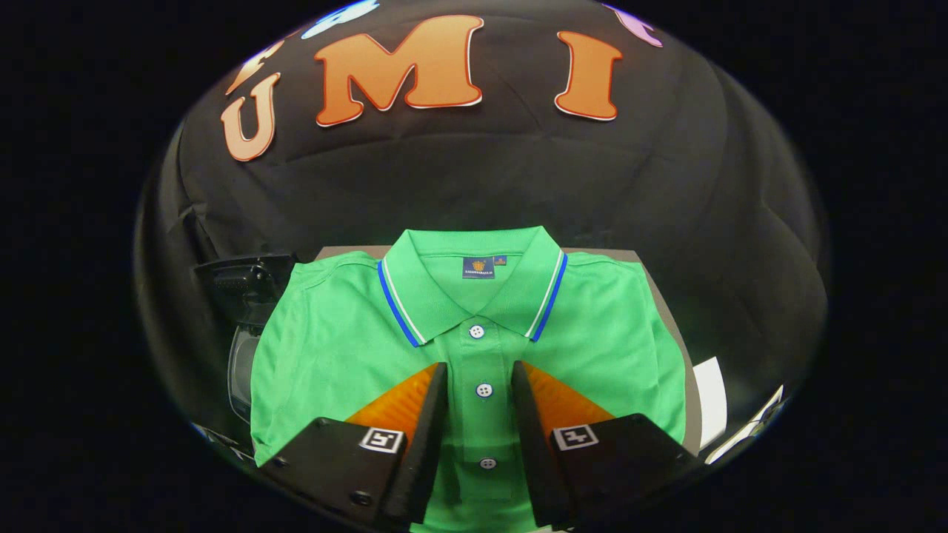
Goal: Put the clothes into the washing machine and then close the washing machine lid.
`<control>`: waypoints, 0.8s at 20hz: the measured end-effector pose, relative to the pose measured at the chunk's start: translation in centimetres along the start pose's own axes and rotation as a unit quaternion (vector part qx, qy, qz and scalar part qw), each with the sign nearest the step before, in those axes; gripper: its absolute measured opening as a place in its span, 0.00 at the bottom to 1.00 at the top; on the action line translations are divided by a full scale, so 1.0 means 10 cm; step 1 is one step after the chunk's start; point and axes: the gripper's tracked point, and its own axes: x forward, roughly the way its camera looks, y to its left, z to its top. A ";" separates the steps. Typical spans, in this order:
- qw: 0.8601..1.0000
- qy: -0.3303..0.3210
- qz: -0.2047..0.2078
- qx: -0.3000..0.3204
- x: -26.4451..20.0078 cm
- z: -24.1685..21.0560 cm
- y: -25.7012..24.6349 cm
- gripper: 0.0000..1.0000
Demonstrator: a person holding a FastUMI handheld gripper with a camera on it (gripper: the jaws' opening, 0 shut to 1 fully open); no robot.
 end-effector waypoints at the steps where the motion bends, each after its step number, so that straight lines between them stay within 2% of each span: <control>1: 1.000 -0.002 -0.001 0.002 0.01 0.01 -0.01 0.55; 2: 1.000 -0.001 -0.004 0.002 0.02 0.00 -0.06 0.42; 6: 0.999 0.035 0.007 0.008 -0.03 0.01 -0.03 0.42; 8: 1.000 0.029 0.002 0.009 0.01 0.06 -0.07 0.15; 9: 1.000 0.027 0.003 0.006 -0.02 0.06 -0.07 0.15; 10: 1.000 0.025 0.002 0.013 -0.02 0.04 -0.05 0.09; 13: 1.000 -0.009 0.016 0.023 -0.03 0.08 -0.06 0.09; 16: 0.995 -0.068 0.044 0.061 -0.10 0.16 -0.07 0.09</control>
